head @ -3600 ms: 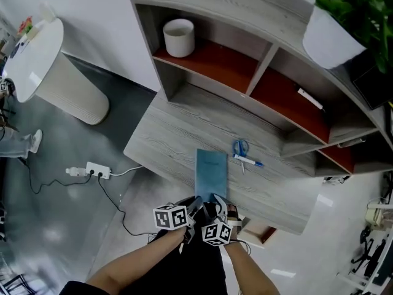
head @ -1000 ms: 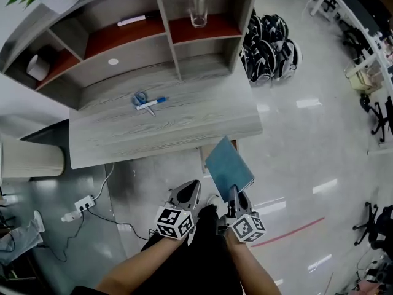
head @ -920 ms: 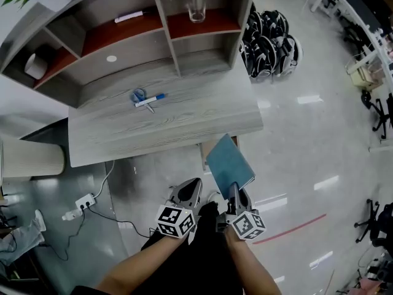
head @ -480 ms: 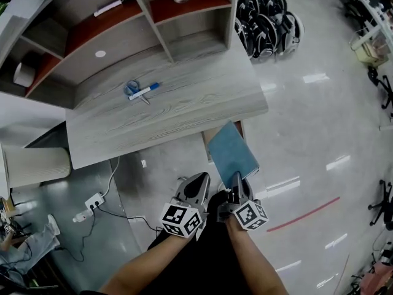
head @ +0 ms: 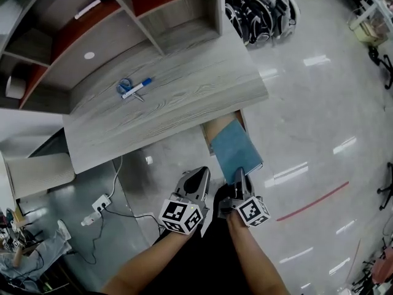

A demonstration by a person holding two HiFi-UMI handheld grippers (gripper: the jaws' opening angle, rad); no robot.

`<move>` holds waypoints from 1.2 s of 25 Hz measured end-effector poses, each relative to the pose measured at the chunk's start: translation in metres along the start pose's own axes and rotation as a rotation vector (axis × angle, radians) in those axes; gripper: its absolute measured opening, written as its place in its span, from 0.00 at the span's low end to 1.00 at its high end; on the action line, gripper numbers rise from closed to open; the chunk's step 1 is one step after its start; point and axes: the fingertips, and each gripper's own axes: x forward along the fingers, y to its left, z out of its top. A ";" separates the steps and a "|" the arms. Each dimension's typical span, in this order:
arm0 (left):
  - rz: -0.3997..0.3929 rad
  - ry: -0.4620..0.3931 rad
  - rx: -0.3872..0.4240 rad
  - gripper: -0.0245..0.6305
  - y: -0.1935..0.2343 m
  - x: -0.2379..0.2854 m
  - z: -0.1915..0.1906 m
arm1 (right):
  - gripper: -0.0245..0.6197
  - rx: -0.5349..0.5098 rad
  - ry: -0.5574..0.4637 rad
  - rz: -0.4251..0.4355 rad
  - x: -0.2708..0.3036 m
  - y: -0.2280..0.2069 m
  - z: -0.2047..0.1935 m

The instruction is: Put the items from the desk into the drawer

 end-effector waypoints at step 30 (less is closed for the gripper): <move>0.070 0.074 0.013 0.06 0.051 0.026 -0.014 | 0.12 0.429 -0.136 -0.092 0.096 -0.024 -0.031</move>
